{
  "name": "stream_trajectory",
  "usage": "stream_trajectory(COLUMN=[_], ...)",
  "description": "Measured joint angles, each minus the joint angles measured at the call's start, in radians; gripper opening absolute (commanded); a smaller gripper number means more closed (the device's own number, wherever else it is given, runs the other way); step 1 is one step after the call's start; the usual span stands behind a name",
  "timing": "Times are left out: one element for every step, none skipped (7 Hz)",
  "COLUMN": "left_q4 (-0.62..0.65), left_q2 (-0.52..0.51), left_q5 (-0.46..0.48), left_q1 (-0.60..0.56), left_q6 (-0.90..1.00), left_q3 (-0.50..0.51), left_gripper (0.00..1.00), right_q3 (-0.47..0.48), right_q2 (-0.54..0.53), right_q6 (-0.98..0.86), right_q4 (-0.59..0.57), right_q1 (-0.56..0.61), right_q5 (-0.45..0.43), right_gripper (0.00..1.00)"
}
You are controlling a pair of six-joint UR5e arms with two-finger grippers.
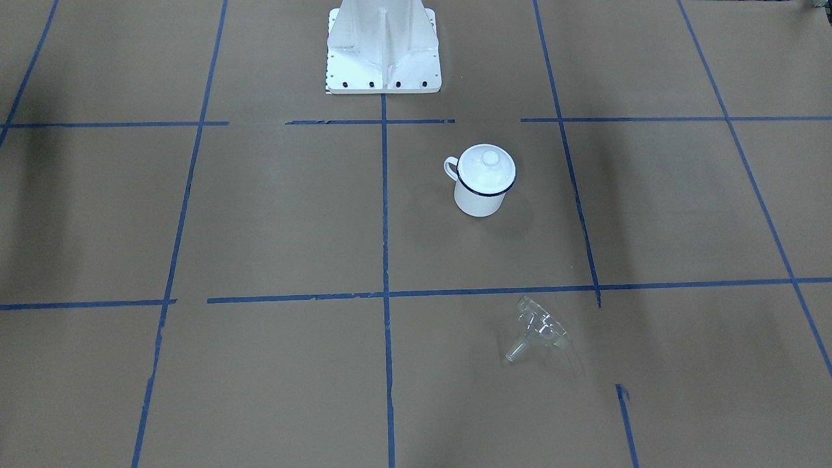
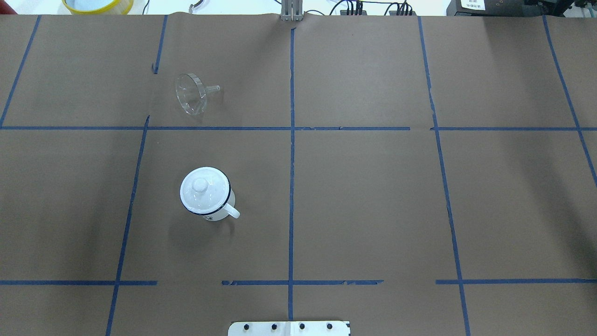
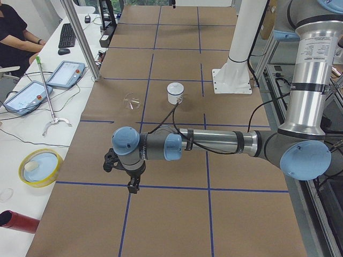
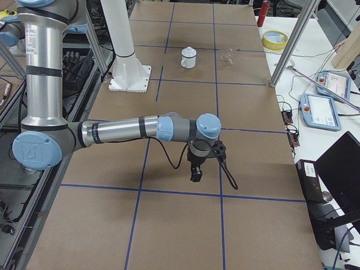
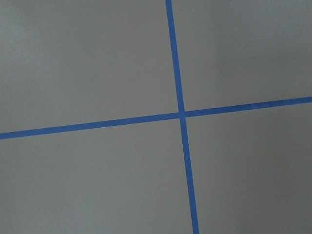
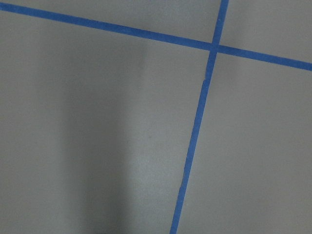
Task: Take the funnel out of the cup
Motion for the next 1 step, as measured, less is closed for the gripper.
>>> stream_trajectory(left_q4=[0.001], left_q2=[-0.001], left_q5=[0.000], left_q1=[0.000], left_q6=[0.000], left_q3=[0.001], left_gripper=[1.00], right_q3=[0.000], right_q2=[0.000], right_q6=[0.000], right_q4=[0.000], right_q1=[0.000], right_q5=[0.000], right_gripper=[1.00])
